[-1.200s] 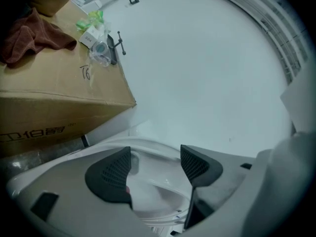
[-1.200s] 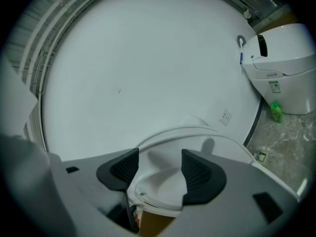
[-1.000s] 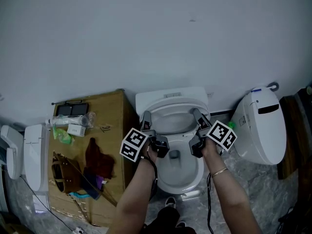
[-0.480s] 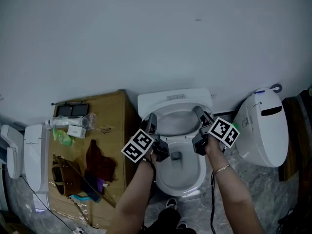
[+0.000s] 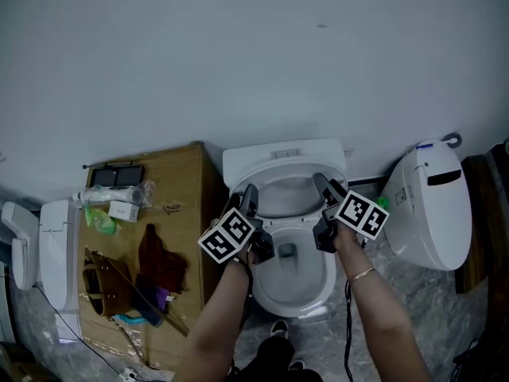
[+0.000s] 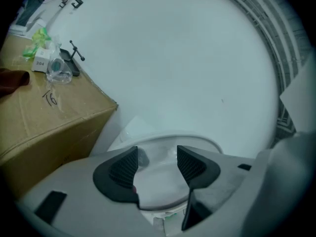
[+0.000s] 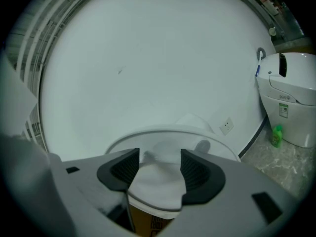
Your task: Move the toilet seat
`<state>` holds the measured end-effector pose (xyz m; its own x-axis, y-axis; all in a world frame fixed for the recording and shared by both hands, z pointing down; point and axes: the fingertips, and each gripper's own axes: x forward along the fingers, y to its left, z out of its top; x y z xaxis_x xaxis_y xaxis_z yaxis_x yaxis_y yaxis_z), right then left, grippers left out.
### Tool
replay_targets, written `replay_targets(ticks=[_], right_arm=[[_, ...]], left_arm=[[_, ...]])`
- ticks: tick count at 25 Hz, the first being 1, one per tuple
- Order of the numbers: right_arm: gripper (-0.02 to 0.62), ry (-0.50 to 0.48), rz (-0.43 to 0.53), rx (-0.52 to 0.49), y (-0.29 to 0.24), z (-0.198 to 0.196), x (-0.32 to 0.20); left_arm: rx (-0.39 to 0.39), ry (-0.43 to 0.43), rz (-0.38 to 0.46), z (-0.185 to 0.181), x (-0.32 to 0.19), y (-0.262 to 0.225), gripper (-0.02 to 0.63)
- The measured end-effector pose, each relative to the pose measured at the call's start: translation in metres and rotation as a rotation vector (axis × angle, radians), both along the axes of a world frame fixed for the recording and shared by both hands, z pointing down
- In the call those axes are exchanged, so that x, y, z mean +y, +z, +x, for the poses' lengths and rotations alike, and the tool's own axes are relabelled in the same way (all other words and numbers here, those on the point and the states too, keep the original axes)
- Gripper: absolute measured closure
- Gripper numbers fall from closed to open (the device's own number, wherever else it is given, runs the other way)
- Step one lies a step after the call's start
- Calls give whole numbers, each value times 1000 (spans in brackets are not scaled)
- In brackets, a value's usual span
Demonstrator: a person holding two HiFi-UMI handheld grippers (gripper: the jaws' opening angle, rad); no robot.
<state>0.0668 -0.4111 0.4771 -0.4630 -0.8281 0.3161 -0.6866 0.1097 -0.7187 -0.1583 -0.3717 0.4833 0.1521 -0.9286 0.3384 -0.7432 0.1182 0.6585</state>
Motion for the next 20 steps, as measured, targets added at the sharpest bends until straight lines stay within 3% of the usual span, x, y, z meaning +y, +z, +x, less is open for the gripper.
replay_targets(ticks=[9, 12, 20], right_arm=[[322, -130, -5, 152, 17, -9, 50], [330, -185, 9, 228, 18, -11, 68], [402, -245, 0, 311, 22, -10, 120]], left_arm=[[-165, 164, -48, 33, 35, 12, 372], [-234, 219, -60, 42, 51, 15, 417], [-365, 314, -77, 59, 89, 15, 491]])
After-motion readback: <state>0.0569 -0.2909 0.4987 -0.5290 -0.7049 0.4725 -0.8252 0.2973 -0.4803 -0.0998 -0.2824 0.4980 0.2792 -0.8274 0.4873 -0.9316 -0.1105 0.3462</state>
